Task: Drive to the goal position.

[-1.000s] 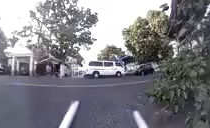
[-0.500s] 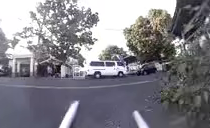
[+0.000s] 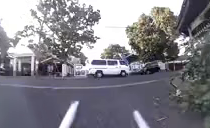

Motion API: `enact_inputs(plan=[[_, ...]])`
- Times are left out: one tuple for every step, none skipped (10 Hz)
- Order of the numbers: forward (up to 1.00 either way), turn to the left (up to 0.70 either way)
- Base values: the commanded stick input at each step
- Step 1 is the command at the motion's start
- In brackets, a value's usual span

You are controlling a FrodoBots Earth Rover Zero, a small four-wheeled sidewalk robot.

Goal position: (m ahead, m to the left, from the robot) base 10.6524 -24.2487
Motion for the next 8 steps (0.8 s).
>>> enact_inputs(plan=[[0.7,-0.35],[0.7,-0.35],[0.7,-0.35],[0.7,-0.35],[0.7,-0.35],[0.7,-0.35],[0.7,-0.35],[0.7,-0.35]])
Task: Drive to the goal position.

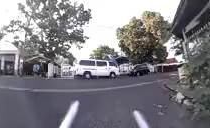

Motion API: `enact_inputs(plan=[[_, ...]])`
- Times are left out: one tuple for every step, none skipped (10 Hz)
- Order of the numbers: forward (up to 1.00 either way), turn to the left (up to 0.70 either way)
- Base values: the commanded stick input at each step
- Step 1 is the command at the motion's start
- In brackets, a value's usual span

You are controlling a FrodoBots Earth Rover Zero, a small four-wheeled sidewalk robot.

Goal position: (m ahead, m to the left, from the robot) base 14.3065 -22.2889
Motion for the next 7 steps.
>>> enact_inputs(plan=[[0.7,-0.35],[0.7,-0.35],[0.7,-0.35],[0.7,-0.35],[0.7,-0.35],[0.7,-0.35],[0.68,-0.34]])
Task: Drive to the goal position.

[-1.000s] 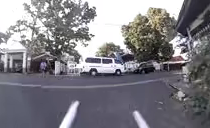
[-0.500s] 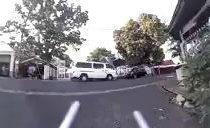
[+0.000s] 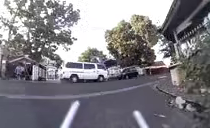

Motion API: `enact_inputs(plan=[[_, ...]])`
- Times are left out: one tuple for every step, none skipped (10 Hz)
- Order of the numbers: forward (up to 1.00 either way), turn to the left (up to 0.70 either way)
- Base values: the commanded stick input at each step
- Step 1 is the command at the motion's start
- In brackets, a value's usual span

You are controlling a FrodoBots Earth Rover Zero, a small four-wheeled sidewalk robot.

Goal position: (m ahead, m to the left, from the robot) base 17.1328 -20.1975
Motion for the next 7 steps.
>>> enact_inputs(plan=[[0.56,-0.28],[0.27,-0.14],[0.0,0.0],[0.0,0.0],[0.0,0.0],[0.0,0.0],[0.0,0.0]])
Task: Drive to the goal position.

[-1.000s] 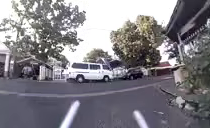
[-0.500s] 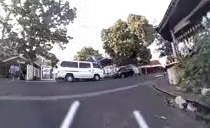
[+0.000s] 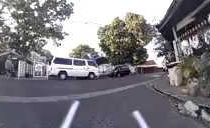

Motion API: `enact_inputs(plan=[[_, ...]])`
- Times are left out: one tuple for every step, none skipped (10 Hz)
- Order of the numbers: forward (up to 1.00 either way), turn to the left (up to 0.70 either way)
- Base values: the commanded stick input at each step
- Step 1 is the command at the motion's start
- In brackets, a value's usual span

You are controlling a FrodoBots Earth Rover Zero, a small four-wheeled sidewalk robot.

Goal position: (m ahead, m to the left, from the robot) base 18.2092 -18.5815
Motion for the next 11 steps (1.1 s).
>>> enact_inputs(plan=[[0.0,0.0],[0.0,0.0],[0.0,0.0],[0.0,0.0],[0.39,0.0],[0.7,0.0],[0.7,0.0],[0.7,0.0],[0.7,0.0],[0.7,0.0],[0.7,0.0]])
